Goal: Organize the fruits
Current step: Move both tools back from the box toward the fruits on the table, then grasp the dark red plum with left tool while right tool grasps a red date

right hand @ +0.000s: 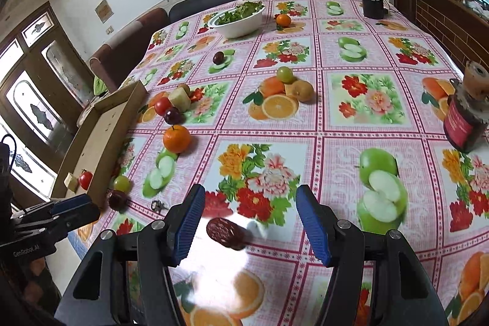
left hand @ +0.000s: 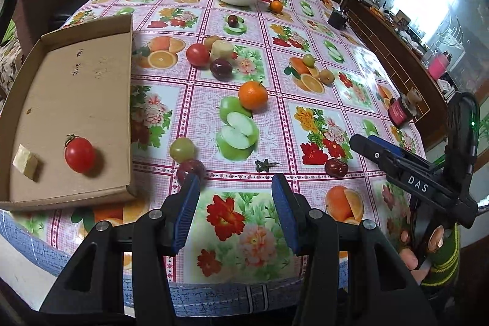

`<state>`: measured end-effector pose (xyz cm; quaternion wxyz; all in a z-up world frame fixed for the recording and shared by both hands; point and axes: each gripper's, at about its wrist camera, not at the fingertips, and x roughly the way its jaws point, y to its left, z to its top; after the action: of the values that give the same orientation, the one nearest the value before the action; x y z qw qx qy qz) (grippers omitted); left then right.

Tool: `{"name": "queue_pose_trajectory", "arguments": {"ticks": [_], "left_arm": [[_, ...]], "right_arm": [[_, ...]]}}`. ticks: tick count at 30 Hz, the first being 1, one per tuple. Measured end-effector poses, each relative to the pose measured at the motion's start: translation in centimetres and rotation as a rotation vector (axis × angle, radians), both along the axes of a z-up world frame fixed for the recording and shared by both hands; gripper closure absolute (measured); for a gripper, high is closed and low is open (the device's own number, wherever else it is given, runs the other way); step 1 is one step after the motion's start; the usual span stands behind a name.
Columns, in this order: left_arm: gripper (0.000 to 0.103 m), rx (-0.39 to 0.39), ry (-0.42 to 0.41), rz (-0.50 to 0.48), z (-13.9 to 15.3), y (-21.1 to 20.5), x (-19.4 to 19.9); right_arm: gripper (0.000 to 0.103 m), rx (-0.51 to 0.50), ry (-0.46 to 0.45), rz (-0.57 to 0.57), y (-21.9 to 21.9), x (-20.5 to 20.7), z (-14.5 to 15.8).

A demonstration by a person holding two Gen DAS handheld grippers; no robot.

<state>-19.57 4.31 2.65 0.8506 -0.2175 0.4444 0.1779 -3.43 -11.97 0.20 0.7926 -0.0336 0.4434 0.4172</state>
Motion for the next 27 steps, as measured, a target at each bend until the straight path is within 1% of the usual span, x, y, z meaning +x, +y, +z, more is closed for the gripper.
{"name": "queue_pose_trajectory", "arguments": {"ticks": [6, 12, 14, 18, 20, 22, 23, 24, 25, 26, 27], "left_arm": [[0.056, -0.011, 0.020, 0.024, -1.0, 0.9, -0.4], [0.056, -0.046, 0.049, 0.049, -2.9, 2.0, 0.1], [0.055, -0.045, 0.063, 0.054, -3.4, 2.2, 0.5], [0.055, -0.015, 0.075, 0.079, -3.8, 2.6, 0.9], [0.055, -0.029, 0.087, 0.082, -4.4, 3.0, 1.3], [0.055, -0.006, 0.080, 0.087, -4.4, 3.1, 1.3], [0.055, 0.005, 0.085, 0.084, -4.4, 3.0, 1.4], [0.055, 0.017, 0.087, 0.079, -4.5, 2.8, 1.5], [0.056, 0.028, 0.087, 0.076, -4.5, 2.6, 1.6], [0.062, 0.039, 0.087, 0.074, -4.5, 2.4, 1.5], [0.064, 0.053, 0.092, 0.073, -4.5, 2.3, 1.6]], "right_arm": [[0.039, -0.010, 0.006, 0.013, 0.1, -0.7, -0.5], [0.040, -0.066, -0.037, 0.093, 2.0, -2.7, -1.4], [0.040, -0.084, -0.046, 0.100, 2.4, -2.9, -1.8], [0.040, -0.120, -0.074, 0.102, 2.8, -3.0, -2.2], [0.040, -0.129, -0.080, 0.104, 2.9, -3.0, -2.4], [0.041, -0.148, -0.099, 0.109, 3.2, -3.1, -2.6], [0.042, -0.159, -0.111, 0.113, 3.4, -3.2, -2.6], [0.050, -0.172, -0.131, 0.117, 3.5, -3.5, -2.6], [0.055, -0.186, -0.149, 0.123, 3.7, -3.7, -2.6], [0.063, -0.194, -0.159, 0.124, 3.8, -3.8, -2.7], [0.072, -0.201, -0.172, 0.124, 3.8, -3.8, -2.6]]}}
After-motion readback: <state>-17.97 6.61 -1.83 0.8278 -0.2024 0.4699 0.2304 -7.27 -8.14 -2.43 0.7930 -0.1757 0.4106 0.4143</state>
